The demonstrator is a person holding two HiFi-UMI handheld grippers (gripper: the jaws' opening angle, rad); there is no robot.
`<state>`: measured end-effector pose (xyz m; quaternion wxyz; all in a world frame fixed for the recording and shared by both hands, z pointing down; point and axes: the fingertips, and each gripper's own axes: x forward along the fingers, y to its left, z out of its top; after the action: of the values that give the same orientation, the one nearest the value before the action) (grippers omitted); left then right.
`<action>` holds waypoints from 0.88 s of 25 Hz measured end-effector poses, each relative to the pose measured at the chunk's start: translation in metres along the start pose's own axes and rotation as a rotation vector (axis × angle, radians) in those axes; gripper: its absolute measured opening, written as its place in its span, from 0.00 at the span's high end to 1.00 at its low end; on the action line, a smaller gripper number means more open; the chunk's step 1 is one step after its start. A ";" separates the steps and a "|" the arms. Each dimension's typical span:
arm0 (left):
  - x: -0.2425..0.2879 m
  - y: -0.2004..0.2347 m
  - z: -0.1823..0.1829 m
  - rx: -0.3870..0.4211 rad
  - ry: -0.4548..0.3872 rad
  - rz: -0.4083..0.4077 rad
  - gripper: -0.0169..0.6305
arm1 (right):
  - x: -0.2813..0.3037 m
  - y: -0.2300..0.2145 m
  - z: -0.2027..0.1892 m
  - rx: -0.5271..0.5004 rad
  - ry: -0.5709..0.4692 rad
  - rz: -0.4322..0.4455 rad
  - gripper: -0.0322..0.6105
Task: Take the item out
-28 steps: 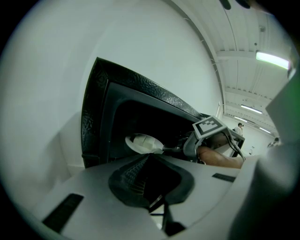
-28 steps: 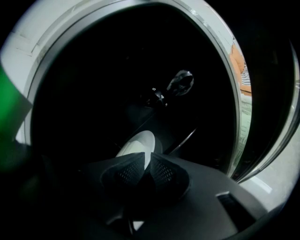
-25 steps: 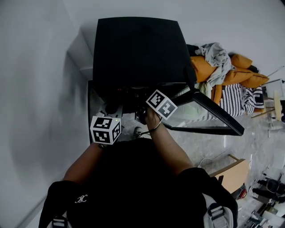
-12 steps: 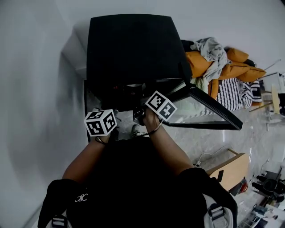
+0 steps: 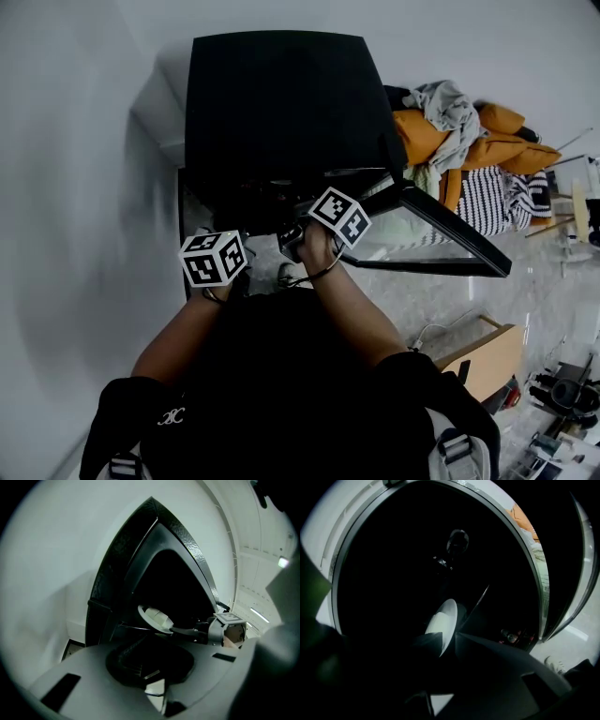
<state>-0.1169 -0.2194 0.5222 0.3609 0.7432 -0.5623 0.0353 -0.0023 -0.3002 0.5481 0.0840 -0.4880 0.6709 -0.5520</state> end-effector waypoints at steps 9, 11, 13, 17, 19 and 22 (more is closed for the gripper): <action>-0.003 0.000 0.002 0.019 -0.023 -0.012 0.96 | -0.003 0.003 -0.004 0.015 0.043 0.016 0.85; -0.002 -0.003 0.003 0.027 -0.033 -0.025 0.96 | -0.006 0.003 -0.005 0.028 0.046 0.025 0.86; -0.001 -0.006 0.004 0.029 -0.042 -0.043 0.96 | -0.009 0.002 -0.006 0.028 0.048 0.028 0.86; 0.002 -0.015 0.008 0.035 -0.067 -0.087 0.94 | -0.014 0.000 -0.008 0.031 0.059 0.034 0.86; 0.003 -0.019 0.009 0.031 -0.080 -0.097 0.89 | -0.018 -0.002 -0.007 0.030 0.062 0.036 0.86; 0.006 -0.020 0.008 -0.029 -0.078 -0.114 0.88 | -0.025 -0.004 -0.007 0.035 0.064 0.037 0.86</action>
<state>-0.1002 -0.2265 0.5094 0.3508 0.7694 -0.5333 -0.0222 0.0085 -0.2769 0.5435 0.0814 -0.4561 0.6722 -0.5774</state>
